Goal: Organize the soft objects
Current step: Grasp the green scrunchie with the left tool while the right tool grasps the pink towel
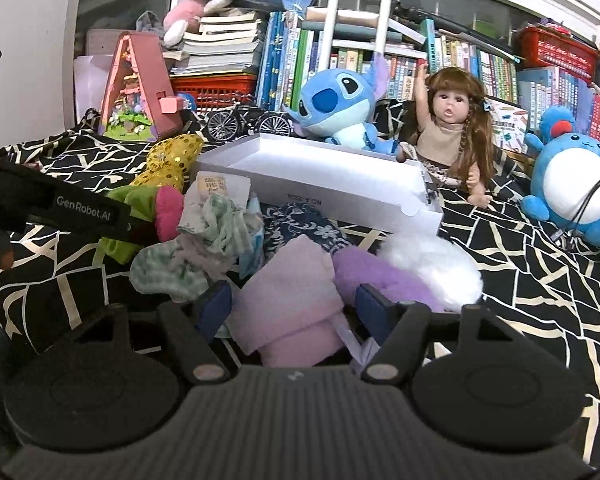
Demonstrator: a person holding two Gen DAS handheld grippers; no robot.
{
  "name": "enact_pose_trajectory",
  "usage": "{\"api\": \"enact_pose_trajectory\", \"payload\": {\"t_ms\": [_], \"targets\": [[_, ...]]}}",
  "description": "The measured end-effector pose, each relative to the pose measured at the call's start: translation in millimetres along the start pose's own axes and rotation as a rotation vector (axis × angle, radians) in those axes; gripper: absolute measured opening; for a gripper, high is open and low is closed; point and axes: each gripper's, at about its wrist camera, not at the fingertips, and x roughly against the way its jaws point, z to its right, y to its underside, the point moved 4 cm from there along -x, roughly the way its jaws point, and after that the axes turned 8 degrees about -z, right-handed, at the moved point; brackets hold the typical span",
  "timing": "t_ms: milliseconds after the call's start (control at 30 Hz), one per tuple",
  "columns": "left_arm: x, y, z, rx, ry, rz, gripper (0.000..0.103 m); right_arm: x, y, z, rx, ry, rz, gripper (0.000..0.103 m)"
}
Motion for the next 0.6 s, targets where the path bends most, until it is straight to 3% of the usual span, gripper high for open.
{"api": "enact_pose_trajectory", "payload": {"t_ms": [33,133,333,600], "targets": [[1,0,0,-0.003,0.0,0.005,0.037,-1,0,-1,0.004,-0.005,-0.003,0.079],[6,-1,-1,-0.003,0.01,0.012,0.02,-2,0,-3,0.0,-0.017,-0.015,0.063],[19,-5,0,-0.007,0.022,0.045,0.018,4,-3,2,-0.03,-0.019,-0.004,0.05],[38,-12,7,-0.026,0.036,0.082,0.015,18,-11,4,-0.056,-0.035,0.037,0.048]]}}
